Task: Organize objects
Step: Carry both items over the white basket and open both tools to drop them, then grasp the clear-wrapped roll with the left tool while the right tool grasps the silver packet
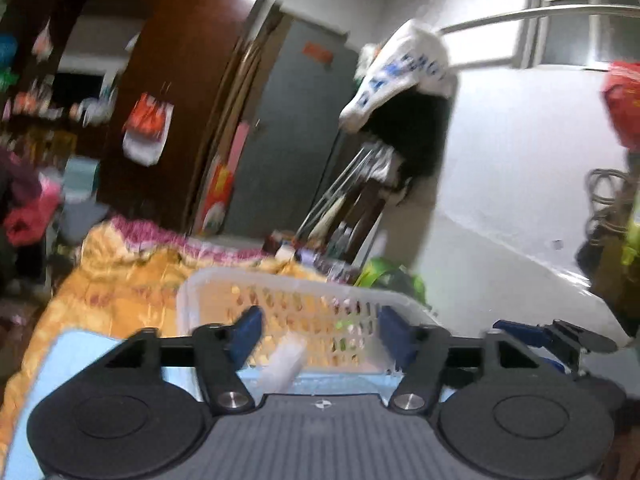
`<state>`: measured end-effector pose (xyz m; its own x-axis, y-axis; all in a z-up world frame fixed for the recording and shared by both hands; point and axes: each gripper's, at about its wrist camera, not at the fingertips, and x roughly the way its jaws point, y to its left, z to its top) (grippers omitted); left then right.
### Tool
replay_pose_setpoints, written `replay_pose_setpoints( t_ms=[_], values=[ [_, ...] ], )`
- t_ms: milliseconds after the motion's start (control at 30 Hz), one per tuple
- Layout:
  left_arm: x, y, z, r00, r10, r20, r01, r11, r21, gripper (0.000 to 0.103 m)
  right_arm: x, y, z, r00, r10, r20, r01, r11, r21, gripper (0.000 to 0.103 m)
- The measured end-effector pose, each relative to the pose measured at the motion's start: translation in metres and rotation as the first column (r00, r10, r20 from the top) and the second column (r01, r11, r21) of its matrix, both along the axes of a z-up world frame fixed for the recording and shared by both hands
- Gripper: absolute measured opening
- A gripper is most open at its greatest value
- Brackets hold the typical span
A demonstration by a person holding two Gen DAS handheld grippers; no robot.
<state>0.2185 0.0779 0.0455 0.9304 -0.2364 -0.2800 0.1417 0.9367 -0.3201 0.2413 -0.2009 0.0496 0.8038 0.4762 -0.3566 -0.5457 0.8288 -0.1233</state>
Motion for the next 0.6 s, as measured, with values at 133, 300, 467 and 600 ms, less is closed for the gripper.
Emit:
replay_pose_setpoints(
  t_ms=[133,300,467,600],
  values=[
    [-0.069,-0.001,-0.013,0.998,-0.021,0.066,0.016,0.997,0.082,0.085,-0.046,-0.049,-0.011,1.0,-0.011,0.0,0.011,0.992,0.127,0.103],
    [-0.143,0.021,-0.07,0.998,0.062,0.018,-0.063,0.996,0.059,0.089,-0.1,-0.112,-0.075,0.992,-0.11,-0.059,0.118,0.977,0.175,0.103],
    [-0.149,0.035,-0.096,0.992,0.087,-0.097,-0.083,0.996,0.038,0.089,-0.117,-0.118,-0.121,0.981,-0.118,-0.156,0.137,0.984,0.117,0.096],
    [-0.153,0.034,-0.105,0.99,0.084,-0.11,-0.073,0.992,0.103,0.089,-0.115,-0.106,-0.125,0.981,-0.11,-0.161,0.127,0.987,0.095,0.085]
  ],
)
